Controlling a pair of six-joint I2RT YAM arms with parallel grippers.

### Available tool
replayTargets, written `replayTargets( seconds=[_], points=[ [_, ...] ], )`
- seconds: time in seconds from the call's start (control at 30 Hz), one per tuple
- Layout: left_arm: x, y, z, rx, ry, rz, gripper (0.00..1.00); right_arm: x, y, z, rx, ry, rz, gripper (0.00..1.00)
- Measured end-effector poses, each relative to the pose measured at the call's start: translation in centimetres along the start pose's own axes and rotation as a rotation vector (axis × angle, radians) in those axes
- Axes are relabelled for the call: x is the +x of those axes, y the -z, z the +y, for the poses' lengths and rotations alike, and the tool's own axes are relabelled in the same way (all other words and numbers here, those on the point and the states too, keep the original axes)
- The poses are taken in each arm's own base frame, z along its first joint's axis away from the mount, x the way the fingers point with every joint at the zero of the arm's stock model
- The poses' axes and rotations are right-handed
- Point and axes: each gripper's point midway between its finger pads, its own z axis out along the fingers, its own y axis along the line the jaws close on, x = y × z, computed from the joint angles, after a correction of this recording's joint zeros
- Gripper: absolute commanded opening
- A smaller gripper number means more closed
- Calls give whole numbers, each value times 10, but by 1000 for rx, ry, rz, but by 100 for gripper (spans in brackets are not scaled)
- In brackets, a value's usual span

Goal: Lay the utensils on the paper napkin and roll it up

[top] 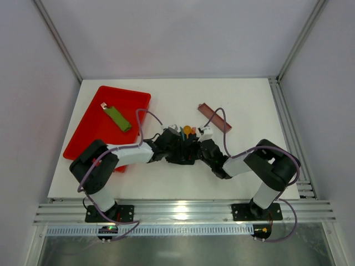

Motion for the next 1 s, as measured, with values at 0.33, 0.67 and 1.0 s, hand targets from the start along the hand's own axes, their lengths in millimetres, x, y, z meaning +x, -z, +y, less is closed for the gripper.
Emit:
replayTargets(
  seconds=[0.33,0.67,1.0],
  points=[
    [-13,19,31,-124,43,-21,52,-2,-2,5,-22,8,-4,4],
    [-24,26,46,-166,61,-30,47,-6,-4,9,-31,10,-14,4],
    [-22,25,47,-160,44,-19,43,-13,-17,21,-50,9,-20,4]
  ],
)
